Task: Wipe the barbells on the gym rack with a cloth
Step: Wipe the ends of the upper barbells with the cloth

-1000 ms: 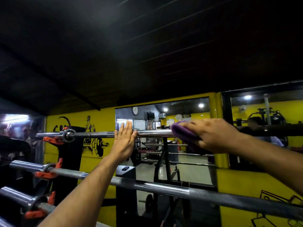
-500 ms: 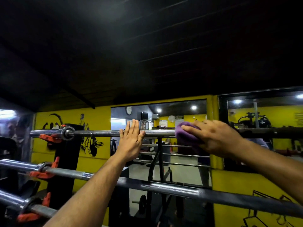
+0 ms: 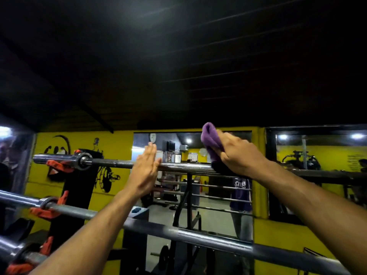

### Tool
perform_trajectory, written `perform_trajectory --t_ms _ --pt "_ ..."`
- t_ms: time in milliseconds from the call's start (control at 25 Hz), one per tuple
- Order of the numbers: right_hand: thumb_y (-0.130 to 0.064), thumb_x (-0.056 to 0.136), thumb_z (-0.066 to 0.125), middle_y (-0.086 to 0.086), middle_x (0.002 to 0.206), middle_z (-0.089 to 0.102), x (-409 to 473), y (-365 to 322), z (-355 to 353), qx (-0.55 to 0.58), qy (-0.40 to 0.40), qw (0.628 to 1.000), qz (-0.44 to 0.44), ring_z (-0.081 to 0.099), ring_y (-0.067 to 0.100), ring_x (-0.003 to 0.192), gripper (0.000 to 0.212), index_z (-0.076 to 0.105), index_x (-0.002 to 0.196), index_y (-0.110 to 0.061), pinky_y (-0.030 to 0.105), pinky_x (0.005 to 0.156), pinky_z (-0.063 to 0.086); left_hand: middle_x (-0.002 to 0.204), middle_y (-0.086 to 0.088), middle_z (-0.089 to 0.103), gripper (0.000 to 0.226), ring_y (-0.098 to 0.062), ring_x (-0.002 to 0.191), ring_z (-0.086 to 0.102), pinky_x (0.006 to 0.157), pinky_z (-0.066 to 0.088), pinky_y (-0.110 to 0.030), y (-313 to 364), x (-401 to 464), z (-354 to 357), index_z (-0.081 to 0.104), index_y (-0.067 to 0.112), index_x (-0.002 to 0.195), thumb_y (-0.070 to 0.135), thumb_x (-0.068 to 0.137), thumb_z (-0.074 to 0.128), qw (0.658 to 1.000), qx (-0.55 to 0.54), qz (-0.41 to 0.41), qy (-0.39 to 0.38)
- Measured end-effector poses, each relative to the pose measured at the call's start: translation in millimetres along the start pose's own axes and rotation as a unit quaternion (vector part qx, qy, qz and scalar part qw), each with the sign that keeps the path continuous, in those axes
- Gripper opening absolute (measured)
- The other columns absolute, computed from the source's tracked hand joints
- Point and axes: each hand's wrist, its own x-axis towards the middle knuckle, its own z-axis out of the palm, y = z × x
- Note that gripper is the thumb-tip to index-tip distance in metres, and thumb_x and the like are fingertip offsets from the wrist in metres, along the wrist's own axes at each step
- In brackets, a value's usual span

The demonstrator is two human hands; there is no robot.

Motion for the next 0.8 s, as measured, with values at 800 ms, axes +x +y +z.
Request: perform_trajectory --t_ms 800 --pt "-0.046 0.099 0.044 0.004 0.096 0.064 67.2 -50.4 54.9 0.079 -0.206 0.970 0.100 0.055 0.015 0.076 0.032 0.064 0.086 -0.025 0.035 0.071 0.043 0.166 0.011 0.011 0.075 -0.003 0.152 0.008 0.126 0.006 -0.037 -113.7 22.7 -18.6 0.012 0.029 0.160 0.065 0.096 -0.002 0.994 0.077 0.063 -0.049"
